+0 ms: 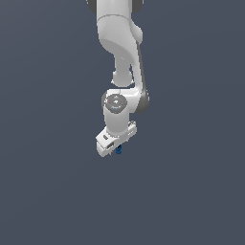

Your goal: Pick up the object and move it to a goal position.

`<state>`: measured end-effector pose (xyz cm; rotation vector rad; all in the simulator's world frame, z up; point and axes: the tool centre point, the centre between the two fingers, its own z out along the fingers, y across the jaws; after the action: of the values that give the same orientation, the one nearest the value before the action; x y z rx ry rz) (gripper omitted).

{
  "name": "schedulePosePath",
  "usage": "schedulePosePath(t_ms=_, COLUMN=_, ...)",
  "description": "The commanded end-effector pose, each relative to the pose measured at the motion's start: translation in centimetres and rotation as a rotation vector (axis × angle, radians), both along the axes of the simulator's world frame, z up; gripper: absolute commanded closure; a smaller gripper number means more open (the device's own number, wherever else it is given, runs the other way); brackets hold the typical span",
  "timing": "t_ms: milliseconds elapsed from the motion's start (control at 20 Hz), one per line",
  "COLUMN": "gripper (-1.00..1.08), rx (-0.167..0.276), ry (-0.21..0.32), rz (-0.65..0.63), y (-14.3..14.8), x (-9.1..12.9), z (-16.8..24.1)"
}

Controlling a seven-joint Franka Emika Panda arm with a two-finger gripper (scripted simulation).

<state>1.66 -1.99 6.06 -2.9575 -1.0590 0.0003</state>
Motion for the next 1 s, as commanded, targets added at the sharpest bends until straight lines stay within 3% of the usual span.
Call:
schedulePosePath(t_ms=0, gripper=-0.92, rx=0.0, ry=0.0, rz=0.001, y=-0.01, x=-0.03, z=-1.12)
schedulePosePath(t_ms=250, gripper=-0.92, rx=0.0, ry=0.0, rz=0.002, y=-0.01, x=0.1, z=-1.78)
schedulePosePath(t_ms=300, gripper=1.08, rx=0.0, ry=0.0, rz=0.002, y=-0.01, x=0.1, z=-1.78)
schedulePosePath(t_ms=950, gripper=1.08, rx=0.0, ry=0.0, rz=0.002, y=0.02, x=0.05, z=-1.55)
